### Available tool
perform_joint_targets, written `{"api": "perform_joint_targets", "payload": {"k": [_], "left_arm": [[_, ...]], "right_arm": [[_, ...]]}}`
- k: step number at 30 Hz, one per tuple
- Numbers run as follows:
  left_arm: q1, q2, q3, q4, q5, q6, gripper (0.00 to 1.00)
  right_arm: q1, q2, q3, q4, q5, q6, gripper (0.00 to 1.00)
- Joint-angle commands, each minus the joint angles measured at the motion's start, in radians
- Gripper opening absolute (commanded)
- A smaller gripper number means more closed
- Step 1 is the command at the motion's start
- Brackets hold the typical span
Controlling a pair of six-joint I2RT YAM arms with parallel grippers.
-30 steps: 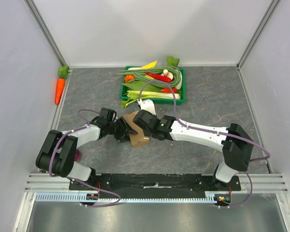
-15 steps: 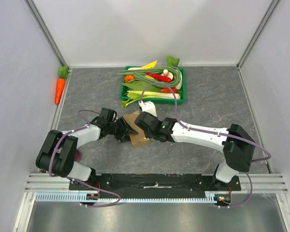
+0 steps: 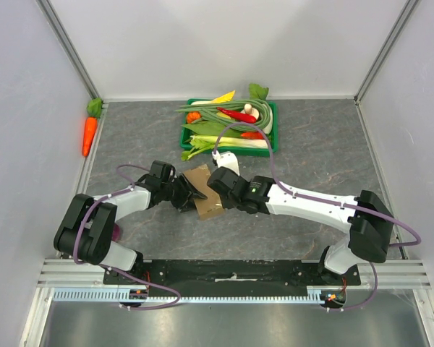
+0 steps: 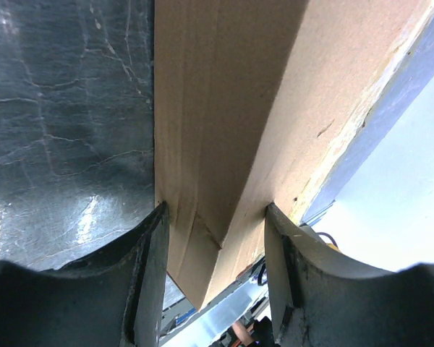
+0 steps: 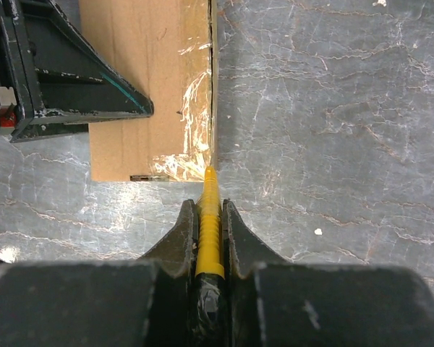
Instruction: Unpack the express box
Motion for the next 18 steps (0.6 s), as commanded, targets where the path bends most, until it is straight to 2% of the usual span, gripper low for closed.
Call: {"api": "perform_joint_targets", "payload": {"k": [1,12,18], "left_arm": [[0.02,0.046,-0.021,-0.059,-0.253,-0.042,0.21],[0.02,0.052,-0.019,-0.048,-0.227,-0.028,0.21],[0.02,0.053,-0.021,-0.048,-0.189,0.007,0.22]], "right_arm": [[0.016,0.019,-0.062,-0.05,-0.101,0.009,0.0],[0.015,0.06,-0.091,-0.001,-0.062,0.012,0.0],[0.015,-0.03,-0.061,0.023,0.032,-0.009,0.0]]}}
